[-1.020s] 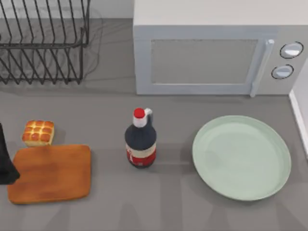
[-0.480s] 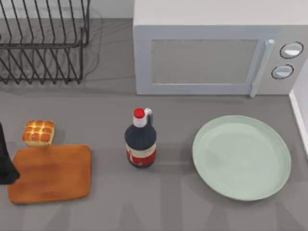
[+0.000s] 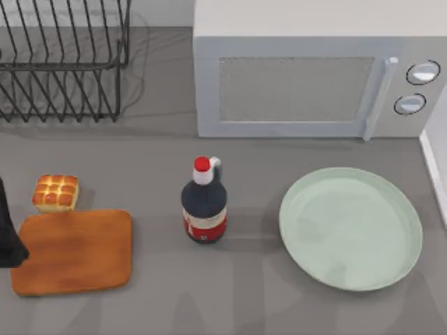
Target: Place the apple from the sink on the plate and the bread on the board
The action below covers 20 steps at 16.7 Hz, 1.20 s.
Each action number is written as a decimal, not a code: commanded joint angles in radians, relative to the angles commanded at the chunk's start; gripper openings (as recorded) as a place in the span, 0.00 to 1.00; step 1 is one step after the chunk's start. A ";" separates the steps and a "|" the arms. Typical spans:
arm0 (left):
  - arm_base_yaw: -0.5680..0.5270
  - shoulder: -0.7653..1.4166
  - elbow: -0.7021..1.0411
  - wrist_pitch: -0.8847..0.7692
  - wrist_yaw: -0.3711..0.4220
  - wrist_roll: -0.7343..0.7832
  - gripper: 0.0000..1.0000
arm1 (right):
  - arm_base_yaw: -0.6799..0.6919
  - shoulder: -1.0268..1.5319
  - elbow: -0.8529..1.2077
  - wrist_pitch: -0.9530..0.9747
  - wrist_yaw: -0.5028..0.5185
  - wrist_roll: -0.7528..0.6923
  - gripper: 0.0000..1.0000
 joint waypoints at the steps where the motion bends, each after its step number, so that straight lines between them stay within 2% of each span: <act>1: 0.000 0.000 0.000 0.000 0.000 0.000 1.00 | -0.017 0.103 0.076 -0.051 0.000 -0.016 1.00; 8: 0.000 0.000 0.000 0.000 0.000 0.000 1.00 | -0.138 0.842 0.604 -0.407 0.001 -0.131 1.00; 12: 0.000 0.000 0.000 0.000 0.000 0.000 1.00 | -0.192 1.185 0.843 -0.568 0.001 -0.182 1.00; 16: 0.000 0.000 0.000 0.000 0.000 0.000 1.00 | -0.224 1.381 0.986 -0.665 0.001 -0.213 1.00; 20: 0.000 0.000 0.000 0.000 0.000 0.000 1.00 | -0.230 1.416 1.012 -0.683 0.001 -0.219 1.00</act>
